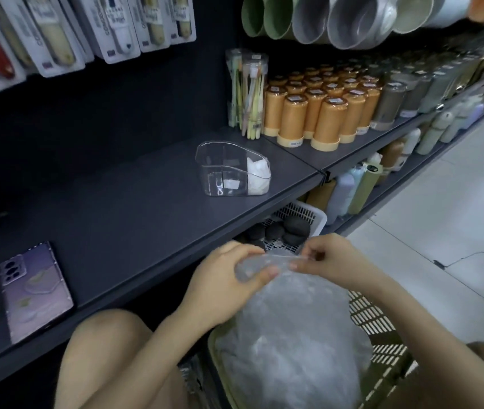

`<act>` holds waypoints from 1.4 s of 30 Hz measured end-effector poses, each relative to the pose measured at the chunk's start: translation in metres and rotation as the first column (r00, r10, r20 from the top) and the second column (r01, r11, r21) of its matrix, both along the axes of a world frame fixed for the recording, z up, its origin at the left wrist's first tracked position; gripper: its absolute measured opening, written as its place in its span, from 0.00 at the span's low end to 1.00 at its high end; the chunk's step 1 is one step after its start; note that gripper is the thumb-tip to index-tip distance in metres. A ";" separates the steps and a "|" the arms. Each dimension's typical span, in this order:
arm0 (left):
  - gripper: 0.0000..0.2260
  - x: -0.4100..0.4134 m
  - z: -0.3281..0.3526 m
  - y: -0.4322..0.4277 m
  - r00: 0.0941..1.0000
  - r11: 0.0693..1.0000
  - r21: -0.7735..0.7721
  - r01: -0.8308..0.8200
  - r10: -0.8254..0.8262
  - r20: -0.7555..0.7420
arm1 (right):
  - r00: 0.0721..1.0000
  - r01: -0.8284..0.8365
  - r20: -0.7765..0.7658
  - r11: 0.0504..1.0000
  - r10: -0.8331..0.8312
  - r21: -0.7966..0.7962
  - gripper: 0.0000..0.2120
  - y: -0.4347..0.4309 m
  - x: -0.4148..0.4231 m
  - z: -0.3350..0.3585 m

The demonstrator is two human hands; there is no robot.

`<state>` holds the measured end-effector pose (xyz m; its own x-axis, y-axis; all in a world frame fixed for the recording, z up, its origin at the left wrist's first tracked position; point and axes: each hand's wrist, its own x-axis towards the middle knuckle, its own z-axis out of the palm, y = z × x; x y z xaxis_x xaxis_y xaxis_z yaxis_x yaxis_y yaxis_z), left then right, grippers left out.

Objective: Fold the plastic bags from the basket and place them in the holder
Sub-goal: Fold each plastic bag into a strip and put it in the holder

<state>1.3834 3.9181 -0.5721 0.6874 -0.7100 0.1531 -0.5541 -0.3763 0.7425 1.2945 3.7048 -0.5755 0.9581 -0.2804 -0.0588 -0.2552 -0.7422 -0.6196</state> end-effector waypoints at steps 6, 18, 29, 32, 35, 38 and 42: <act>0.07 0.001 -0.019 0.002 0.991 1.000 -0.023 -0.004 0.001 -0.137 | 0.990 -0.107 -0.103 0.990 0.098 -0.091 0.23 -0.003 -0.019 0.022; 0.21 -0.033 0.034 0.006 0.944 0.951 -0.252 -0.179 0.238 0.230 | 0.958 0.275 0.125 0.948 -0.257 -0.159 0.29 0.039 0.010 0.068; 0.08 -0.046 0.013 -0.005 0.933 0.972 -0.230 -0.055 -0.032 -0.359 | 0.957 0.272 0.107 0.962 -0.269 -0.015 0.31 0.034 0.006 0.050; 0.07 -0.027 0.014 0.004 0.901 0.966 -0.257 -0.022 -0.093 -0.424 | 0.962 0.260 -0.072 0.964 -0.263 -0.047 0.37 0.022 -0.008 0.040; 0.08 -0.012 0.010 0.010 0.872 0.961 -0.275 -0.034 -0.106 -0.477 | 0.947 0.274 -0.112 0.938 -0.302 -0.214 0.45 0.015 -0.017 0.036; 0.11 -0.002 0.014 0.016 0.808 0.951 -0.304 -0.065 -0.129 -0.575 | 0.979 0.197 0.081 0.974 -0.189 -0.113 0.33 0.026 -0.016 0.044; 0.09 0.013 0.027 0.028 0.757 0.902 -0.387 -0.193 -0.114 -0.643 | 0.988 -0.153 0.091 0.897 0.126 0.414 0.19 0.046 -0.013 0.064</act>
<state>1.3964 3.9466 -0.5455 0.7531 -0.6546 -0.0662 0.1164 0.0335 0.9926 1.2815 3.7511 -0.5113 0.9910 -0.1064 -0.0817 -0.1204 -0.4362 -0.8918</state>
